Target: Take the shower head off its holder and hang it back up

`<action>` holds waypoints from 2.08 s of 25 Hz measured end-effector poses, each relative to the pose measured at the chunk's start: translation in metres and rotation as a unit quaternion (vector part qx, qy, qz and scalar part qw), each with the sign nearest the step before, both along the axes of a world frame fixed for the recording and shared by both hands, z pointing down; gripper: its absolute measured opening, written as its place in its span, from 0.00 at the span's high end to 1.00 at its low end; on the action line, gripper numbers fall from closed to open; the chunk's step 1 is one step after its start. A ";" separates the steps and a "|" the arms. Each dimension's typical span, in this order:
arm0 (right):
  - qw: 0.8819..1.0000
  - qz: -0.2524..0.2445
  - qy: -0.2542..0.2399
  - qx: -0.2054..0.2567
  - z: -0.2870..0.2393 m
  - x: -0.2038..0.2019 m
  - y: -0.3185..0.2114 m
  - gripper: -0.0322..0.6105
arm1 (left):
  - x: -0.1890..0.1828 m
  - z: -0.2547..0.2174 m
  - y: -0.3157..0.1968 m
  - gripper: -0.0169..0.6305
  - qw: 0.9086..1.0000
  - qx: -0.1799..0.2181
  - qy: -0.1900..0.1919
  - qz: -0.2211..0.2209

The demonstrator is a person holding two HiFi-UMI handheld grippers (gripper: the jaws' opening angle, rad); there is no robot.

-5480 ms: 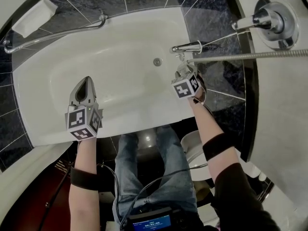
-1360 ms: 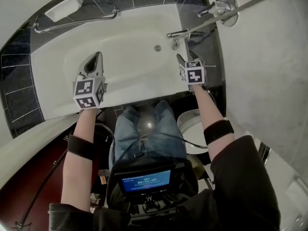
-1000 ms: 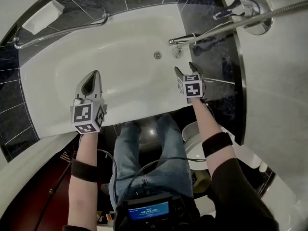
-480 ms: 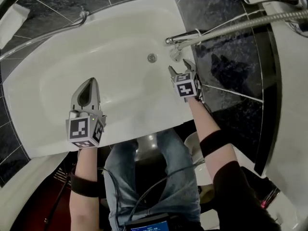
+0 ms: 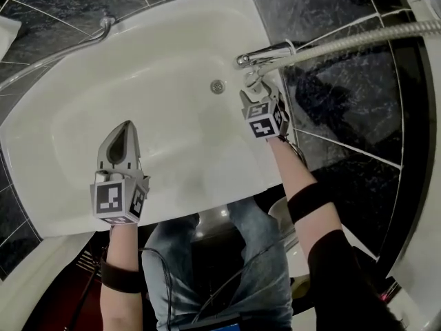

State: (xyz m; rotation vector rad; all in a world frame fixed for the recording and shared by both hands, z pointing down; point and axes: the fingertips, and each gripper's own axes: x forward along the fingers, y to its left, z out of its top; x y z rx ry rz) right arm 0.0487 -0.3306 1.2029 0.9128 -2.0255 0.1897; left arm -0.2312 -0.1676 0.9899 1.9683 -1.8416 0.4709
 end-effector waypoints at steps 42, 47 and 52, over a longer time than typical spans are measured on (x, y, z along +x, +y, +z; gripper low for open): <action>0.933 -0.064 -0.294 -0.198 -0.193 -0.261 0.245 0.69 | -0.130 -0.136 0.132 0.96 0.992 -0.007 -0.024 -0.123; 0.915 -0.091 -0.339 -0.201 -0.290 -0.302 0.257 0.71 | -0.154 -0.202 0.150 0.96 0.988 0.012 -0.027 -0.151; 0.895 -0.128 -0.380 -0.194 -0.385 -0.332 0.274 0.71 | -0.170 -0.269 0.156 0.96 0.983 0.048 -0.029 -0.174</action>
